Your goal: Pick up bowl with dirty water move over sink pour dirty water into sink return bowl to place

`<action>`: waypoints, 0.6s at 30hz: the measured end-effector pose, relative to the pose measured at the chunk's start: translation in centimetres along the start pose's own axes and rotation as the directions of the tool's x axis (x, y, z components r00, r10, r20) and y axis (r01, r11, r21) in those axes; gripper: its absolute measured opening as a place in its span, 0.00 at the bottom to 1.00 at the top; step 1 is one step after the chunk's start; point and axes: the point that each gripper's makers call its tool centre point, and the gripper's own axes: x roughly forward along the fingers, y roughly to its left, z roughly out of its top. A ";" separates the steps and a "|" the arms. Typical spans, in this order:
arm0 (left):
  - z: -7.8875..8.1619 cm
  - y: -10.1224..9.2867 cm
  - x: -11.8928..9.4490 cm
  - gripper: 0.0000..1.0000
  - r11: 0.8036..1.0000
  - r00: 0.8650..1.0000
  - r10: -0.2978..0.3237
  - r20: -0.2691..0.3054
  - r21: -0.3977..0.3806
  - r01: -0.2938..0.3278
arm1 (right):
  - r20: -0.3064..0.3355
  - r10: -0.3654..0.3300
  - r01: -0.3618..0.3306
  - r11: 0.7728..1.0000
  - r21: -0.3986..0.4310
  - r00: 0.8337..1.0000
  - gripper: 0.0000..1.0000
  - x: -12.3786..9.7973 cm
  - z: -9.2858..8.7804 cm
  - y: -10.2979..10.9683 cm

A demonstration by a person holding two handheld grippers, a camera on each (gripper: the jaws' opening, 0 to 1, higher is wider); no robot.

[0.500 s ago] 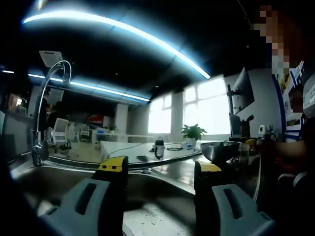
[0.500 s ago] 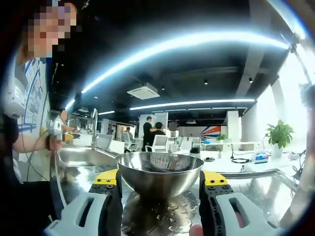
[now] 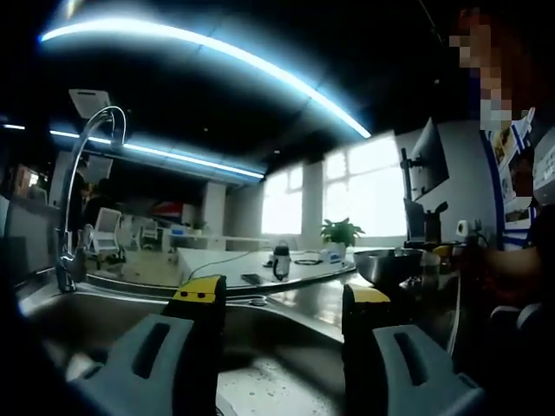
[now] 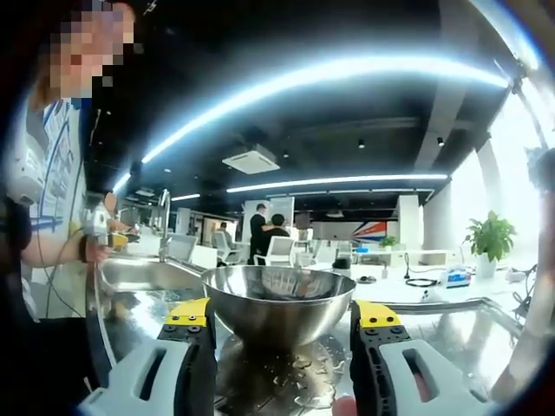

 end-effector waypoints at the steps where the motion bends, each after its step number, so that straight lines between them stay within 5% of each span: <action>1: 0.0 0.0 0.0 0.49 1.000 1.000 0.001 -0.001 0.001 -0.001 | -0.003 0.002 -0.002 1.000 -0.003 1.000 0.56 0.0 0.0 0.0; 18: 0.0 0.1 0.0 0.49 1.000 1.000 0.008 -0.003 0.002 -0.008 | 0.044 -0.005 0.004 1.000 0.023 0.999 0.54 -0.4 0.7 -0.4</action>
